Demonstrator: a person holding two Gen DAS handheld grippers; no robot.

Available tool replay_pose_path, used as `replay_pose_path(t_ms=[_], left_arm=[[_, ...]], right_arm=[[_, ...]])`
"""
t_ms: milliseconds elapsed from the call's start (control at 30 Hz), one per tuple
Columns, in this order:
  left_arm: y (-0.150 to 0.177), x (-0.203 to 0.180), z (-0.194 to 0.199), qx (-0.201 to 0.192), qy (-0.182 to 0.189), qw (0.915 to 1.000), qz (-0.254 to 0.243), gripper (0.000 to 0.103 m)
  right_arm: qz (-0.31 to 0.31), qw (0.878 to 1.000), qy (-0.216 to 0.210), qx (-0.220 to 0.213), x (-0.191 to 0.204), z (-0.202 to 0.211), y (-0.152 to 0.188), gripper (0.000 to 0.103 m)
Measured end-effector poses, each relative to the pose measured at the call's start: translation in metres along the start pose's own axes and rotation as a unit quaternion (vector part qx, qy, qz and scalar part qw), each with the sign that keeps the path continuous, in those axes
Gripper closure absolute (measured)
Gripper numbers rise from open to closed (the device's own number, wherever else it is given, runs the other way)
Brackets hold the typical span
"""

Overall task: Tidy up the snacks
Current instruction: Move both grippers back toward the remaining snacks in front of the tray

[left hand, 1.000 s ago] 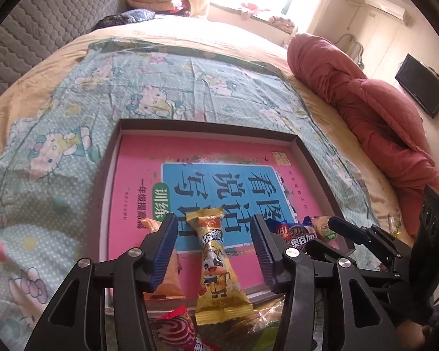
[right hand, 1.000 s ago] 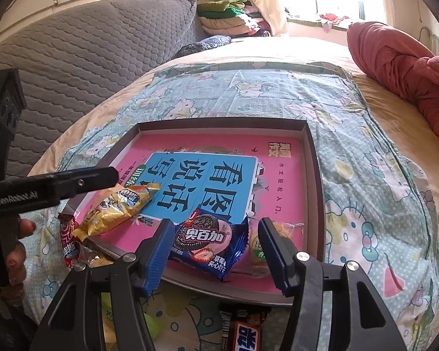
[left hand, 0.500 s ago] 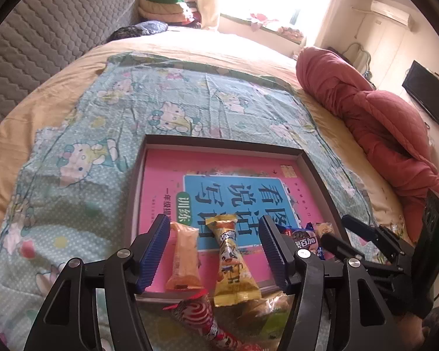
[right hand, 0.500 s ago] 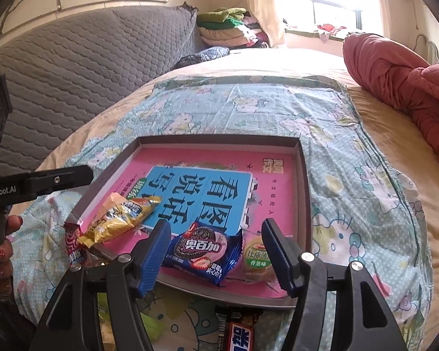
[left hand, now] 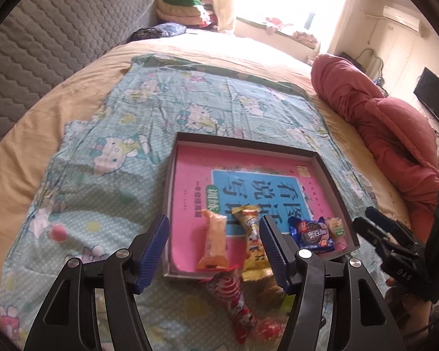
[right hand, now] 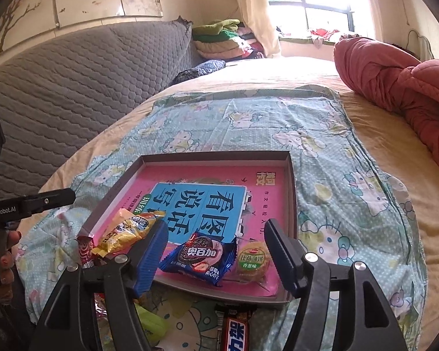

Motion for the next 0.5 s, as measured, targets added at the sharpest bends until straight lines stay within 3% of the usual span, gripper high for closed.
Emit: replay_pose_path(t_ms=[500], left_arm=[[0.033,0.005,0.02,0.023,-0.007,0.9997,0.0,0.037]], right_arm=[[-0.004,1.0,-0.008,-0.01,0.006,0.026,0.01,0.031]])
Point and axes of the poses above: each gripper's, at about its wrist camera, not at the fingertips, and z roughly against the way its jaws point, x to its left, y to its underside, the point moved 8 cm from there along -z, roughly the way its jaws point, and after that the axes turned 1 degree about -x, right-handed, at the moved point
